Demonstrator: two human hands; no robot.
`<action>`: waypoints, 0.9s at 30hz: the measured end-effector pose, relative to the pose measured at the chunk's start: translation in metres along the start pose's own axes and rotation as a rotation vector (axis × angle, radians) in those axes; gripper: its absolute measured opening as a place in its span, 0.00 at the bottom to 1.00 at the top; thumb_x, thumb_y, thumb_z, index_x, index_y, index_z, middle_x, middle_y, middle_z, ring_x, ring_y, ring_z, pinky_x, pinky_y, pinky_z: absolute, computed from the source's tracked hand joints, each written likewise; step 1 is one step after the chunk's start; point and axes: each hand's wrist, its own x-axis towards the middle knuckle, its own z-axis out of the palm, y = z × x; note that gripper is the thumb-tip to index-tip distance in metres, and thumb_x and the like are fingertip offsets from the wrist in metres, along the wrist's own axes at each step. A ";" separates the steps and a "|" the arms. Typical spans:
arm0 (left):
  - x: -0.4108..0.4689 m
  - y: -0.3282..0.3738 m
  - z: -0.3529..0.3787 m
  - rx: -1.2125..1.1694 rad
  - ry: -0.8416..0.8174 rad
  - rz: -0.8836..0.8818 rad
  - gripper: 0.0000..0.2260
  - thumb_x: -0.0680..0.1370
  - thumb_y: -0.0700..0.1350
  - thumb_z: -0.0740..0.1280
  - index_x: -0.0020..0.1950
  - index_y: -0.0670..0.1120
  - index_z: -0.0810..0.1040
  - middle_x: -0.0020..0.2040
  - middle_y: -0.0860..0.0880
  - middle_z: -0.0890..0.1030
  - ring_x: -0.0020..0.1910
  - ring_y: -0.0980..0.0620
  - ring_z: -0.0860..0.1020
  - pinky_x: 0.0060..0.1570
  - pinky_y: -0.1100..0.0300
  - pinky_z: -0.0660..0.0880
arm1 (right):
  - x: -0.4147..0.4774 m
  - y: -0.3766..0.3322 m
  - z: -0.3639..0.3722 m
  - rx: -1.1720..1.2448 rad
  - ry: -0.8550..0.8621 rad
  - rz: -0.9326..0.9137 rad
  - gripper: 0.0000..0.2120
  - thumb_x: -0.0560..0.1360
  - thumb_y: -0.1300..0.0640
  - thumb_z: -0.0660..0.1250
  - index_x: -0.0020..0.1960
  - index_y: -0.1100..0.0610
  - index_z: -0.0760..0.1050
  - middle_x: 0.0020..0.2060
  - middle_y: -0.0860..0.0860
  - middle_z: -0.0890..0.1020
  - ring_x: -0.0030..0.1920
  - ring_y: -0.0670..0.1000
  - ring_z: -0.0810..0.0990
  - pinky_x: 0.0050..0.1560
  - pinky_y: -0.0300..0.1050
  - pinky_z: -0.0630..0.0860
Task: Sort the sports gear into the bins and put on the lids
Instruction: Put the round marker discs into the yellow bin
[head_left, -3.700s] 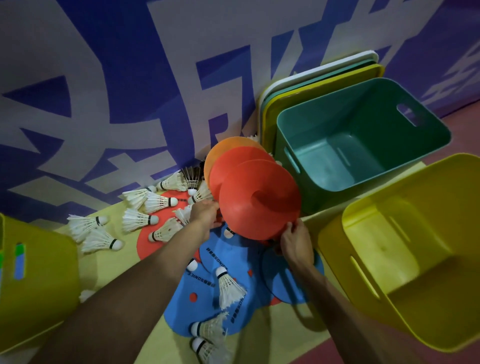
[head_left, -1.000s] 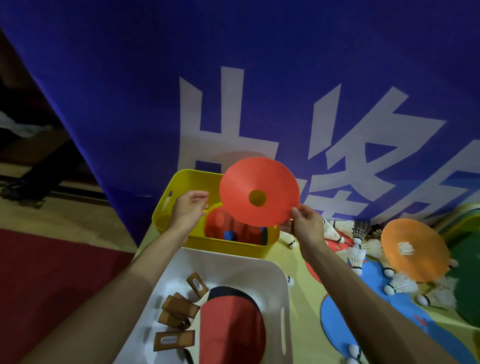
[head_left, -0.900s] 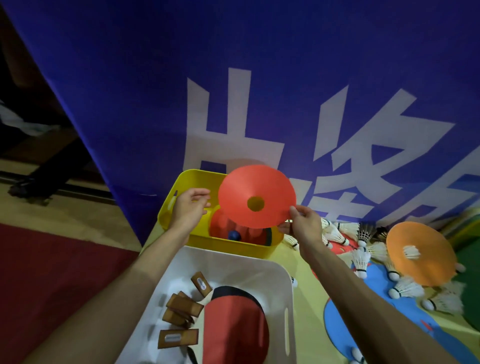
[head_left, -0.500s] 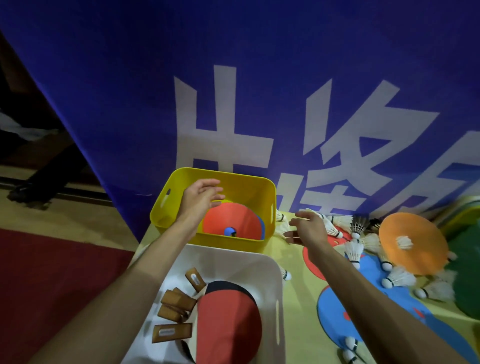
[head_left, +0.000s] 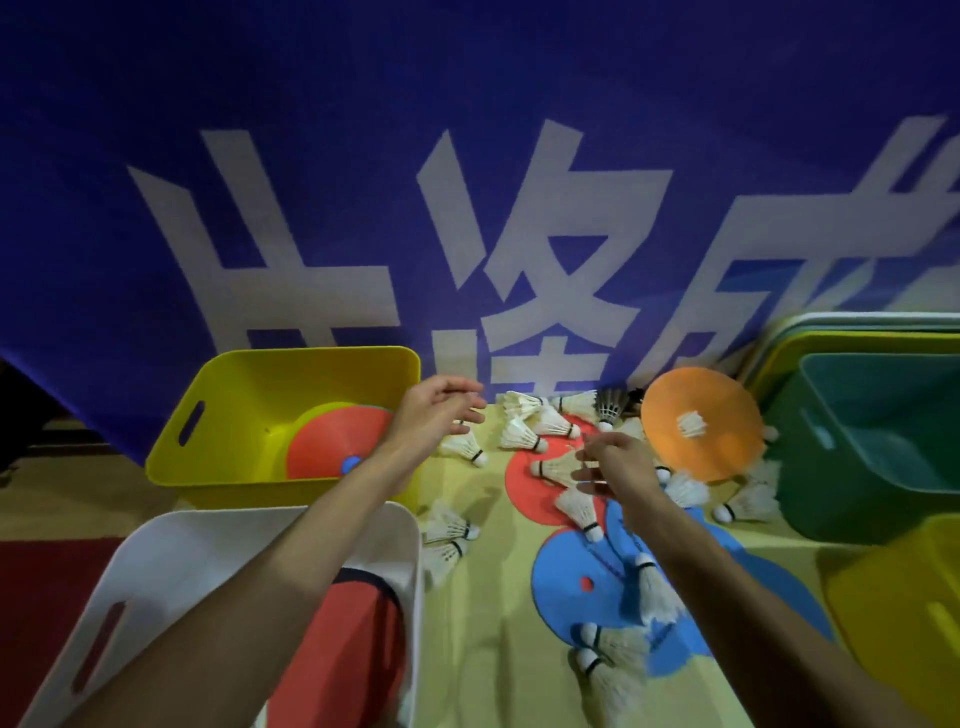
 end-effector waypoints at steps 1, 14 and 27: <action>-0.001 -0.001 0.011 0.016 -0.008 -0.003 0.05 0.77 0.39 0.65 0.49 0.47 0.79 0.46 0.46 0.84 0.46 0.49 0.83 0.47 0.57 0.77 | 0.003 0.002 -0.010 0.004 -0.002 -0.001 0.10 0.79 0.64 0.59 0.58 0.64 0.74 0.42 0.58 0.80 0.33 0.55 0.80 0.33 0.45 0.78; 0.010 -0.016 0.156 0.146 -0.081 -0.089 0.08 0.78 0.38 0.64 0.48 0.47 0.82 0.46 0.47 0.85 0.48 0.47 0.83 0.51 0.52 0.77 | 0.058 0.059 -0.164 0.121 0.108 0.134 0.08 0.79 0.59 0.62 0.53 0.63 0.76 0.44 0.58 0.80 0.36 0.55 0.79 0.33 0.44 0.75; 0.037 -0.031 0.211 0.090 -0.062 -0.207 0.09 0.78 0.38 0.62 0.50 0.45 0.82 0.46 0.44 0.85 0.47 0.45 0.83 0.51 0.52 0.77 | 0.114 0.078 -0.197 0.221 0.202 0.259 0.05 0.77 0.66 0.59 0.44 0.62 0.73 0.32 0.56 0.78 0.32 0.54 0.79 0.45 0.54 0.79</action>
